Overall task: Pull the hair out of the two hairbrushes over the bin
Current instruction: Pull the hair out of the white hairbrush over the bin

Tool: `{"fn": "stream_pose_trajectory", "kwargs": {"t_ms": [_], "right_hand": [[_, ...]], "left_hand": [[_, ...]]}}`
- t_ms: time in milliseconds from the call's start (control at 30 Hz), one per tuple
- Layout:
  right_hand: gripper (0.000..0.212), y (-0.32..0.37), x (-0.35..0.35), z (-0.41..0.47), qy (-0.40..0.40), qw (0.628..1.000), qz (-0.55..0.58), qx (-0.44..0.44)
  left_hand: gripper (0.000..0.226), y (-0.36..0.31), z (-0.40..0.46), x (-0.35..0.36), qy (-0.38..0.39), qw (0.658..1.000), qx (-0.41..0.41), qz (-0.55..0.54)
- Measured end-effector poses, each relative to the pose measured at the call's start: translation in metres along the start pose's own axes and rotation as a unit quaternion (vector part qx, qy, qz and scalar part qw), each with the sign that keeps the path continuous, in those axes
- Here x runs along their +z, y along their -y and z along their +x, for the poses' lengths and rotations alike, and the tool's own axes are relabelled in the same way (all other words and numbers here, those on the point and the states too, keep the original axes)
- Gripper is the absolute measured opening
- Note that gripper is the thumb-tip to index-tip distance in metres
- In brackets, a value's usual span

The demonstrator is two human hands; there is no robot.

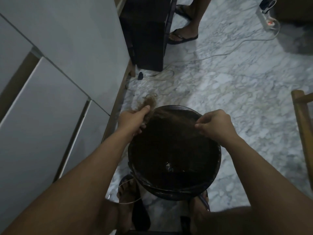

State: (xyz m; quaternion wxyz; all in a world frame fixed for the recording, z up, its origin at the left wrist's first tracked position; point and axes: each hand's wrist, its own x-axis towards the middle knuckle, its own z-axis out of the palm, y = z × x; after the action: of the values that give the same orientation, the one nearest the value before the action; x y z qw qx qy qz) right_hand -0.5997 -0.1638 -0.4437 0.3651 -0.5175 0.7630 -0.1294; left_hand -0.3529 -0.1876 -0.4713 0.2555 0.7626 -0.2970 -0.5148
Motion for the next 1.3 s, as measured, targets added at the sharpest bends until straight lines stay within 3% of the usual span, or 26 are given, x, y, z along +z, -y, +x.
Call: {"fn": "stream_pose_trajectory", "kwargs": {"t_ms": [100, 267, 367, 533, 633, 833, 1067, 1167, 1300], "right_hand": [[0.005, 0.003, 0.002, -0.002, 0.022, 0.999, 0.01, -0.024], [0.031, 0.016, 0.011, -0.003, 0.088, 0.993, 0.062, -0.044], [0.047, 0.025, 0.016, -0.006, 0.121, 0.98, 0.152, -0.031], [0.05, 0.035, 0.018, -0.011, 0.16, 0.952, 0.262, -0.012], [0.046, 0.034, 0.018, -0.009, 0.151, 0.961, 0.227, -0.034], [0.005, 0.029, 0.014, -0.005, 0.132, 0.983, 0.037, -0.118], [0.011, 0.025, 0.003, -0.003, 0.13, 0.982, -0.098, -0.093], [0.02, 0.022, -0.003, -0.004, 0.175, 0.972, -0.143, -0.071], [0.018, 0.02, 0.0, -0.007, 0.247, 0.95, -0.178, -0.068]], "left_hand": [[0.047, -0.001, -0.004, 0.007, 0.011, 1.0, 0.014, -0.005], [0.045, -0.003, -0.015, 0.021, 0.038, 0.996, 0.072, 0.035], [0.041, -0.005, -0.021, 0.028, 0.038, 0.986, 0.129, 0.093], [0.049, -0.004, -0.023, 0.029, 0.034, 0.974, 0.174, 0.139], [0.052, -0.003, -0.019, 0.024, 0.023, 0.979, 0.155, 0.128], [0.046, -0.002, -0.012, 0.013, -0.024, 0.987, 0.123, 0.106], [0.047, -0.001, -0.011, 0.008, -0.053, 0.982, 0.119, 0.137], [0.05, -0.002, -0.013, 0.006, -0.061, 0.979, 0.109, 0.158], [0.05, -0.003, -0.022, 0.015, -0.041, 0.974, 0.13, 0.181]]}}
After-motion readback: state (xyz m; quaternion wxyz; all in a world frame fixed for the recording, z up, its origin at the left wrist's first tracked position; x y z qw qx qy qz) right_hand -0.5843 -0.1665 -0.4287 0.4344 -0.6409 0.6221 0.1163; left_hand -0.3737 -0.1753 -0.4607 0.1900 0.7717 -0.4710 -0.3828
